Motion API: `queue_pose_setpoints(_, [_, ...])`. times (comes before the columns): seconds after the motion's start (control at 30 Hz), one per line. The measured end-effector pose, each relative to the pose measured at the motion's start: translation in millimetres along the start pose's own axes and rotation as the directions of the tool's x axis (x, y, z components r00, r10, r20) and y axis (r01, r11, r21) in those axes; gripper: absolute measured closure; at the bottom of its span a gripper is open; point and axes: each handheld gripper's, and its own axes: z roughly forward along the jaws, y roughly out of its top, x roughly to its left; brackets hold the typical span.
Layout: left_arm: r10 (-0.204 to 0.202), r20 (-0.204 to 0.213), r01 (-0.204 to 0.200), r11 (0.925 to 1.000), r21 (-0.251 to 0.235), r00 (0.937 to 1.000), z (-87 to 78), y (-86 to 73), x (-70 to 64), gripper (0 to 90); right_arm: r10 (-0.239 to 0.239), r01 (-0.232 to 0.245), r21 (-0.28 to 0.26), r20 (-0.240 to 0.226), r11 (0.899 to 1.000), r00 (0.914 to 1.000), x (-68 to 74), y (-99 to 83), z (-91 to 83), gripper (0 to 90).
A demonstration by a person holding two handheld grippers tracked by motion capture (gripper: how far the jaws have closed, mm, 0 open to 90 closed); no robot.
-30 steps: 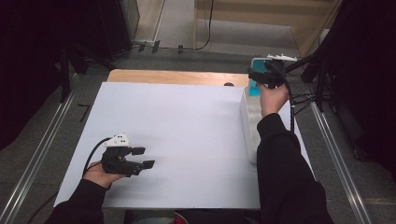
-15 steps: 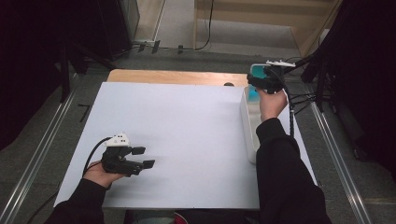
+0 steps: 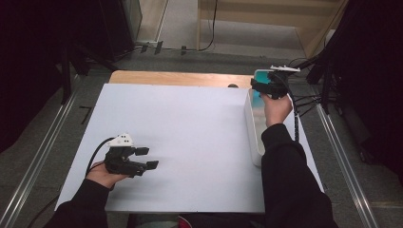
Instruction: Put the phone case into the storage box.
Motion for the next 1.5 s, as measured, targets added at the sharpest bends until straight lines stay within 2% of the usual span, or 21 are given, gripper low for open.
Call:
queue_pose_setpoints(0.43, [0.002, 0.010, -0.002, 1.0000, 0.002, 0.9999, 4.3, 4.4, 0.2, 28.9, -0.018, 0.017, 0.037, 0.018, 0.999, 0.9997, 0.2, -10.9, 0.7, 14.5])
queue_pose_setpoints(0.6, [0.004, 0.012, -0.004, 1.0000, 0.004, 0.9999, 4.9, 4.8, 0.0, 28.9, -0.034, 0.032, 0.075, 0.021, 0.997, 0.9992, 2.4, -13.1, 2.2, 14.1])
queue_pose_setpoints(0.67, [0.007, 0.012, -0.007, 1.0000, 0.004, 0.9999, 4.7, 4.9, 0.1, 28.9, -0.046, 0.042, 0.094, 0.036, 0.995, 0.9983, 3.8, -13.8, 3.4, 13.9])
queue_pose_setpoints(0.7, [0.005, 0.011, -0.005, 1.0000, 0.005, 0.9999, 4.7, 4.8, -0.1, 28.9, -0.047, 0.042, 0.103, 0.048, 0.994, 0.9978, 4.4, -14.0, 4.2, 10.7])
queue_pose_setpoints(0.8, [0.002, 0.012, -0.002, 1.0000, 0.005, 0.9999, 4.9, 4.7, -0.4, 28.9, -0.041, 0.039, 0.090, 0.014, 0.995, 0.9991, 2.1, -13.5, 3.2, 6.4])
queue_pose_setpoints(0.83, [0.001, 0.015, -0.001, 1.0000, 0.007, 0.9999, 5.0, 4.8, -0.4, 28.9, -0.043, 0.042, 0.087, 0.006, 0.995, 0.9991, 1.1, -13.2, 3.6, 0.0])
queue_pose_setpoints(0.93, [0.004, 0.016, -0.004, 1.0000, 0.008, 0.9999, 5.3, 4.8, -0.2, 28.9, -0.027, 0.028, 0.092, -0.009, 0.995, 0.9996, 0.3, -12.9, 3.8, 0.0])
queue_pose_setpoints(1.27, [0.005, 0.018, -0.005, 0.9999, 0.010, 0.9998, 5.9, 4.9, 0.4, 28.9, -0.053, 0.053, 0.089, -0.007, 0.995, 0.9986, 2.9, -9.3, 0.9, 0.0])
queue_pose_setpoints(1.5, [0.003, 0.016, -0.004, 1.0000, 0.009, 0.9999, 5.6, 4.9, 0.9, 28.9, -0.063, 0.065, 0.091, -0.027, 0.994, 0.9977, 3.5, -2.7, -6.0, 0.0])
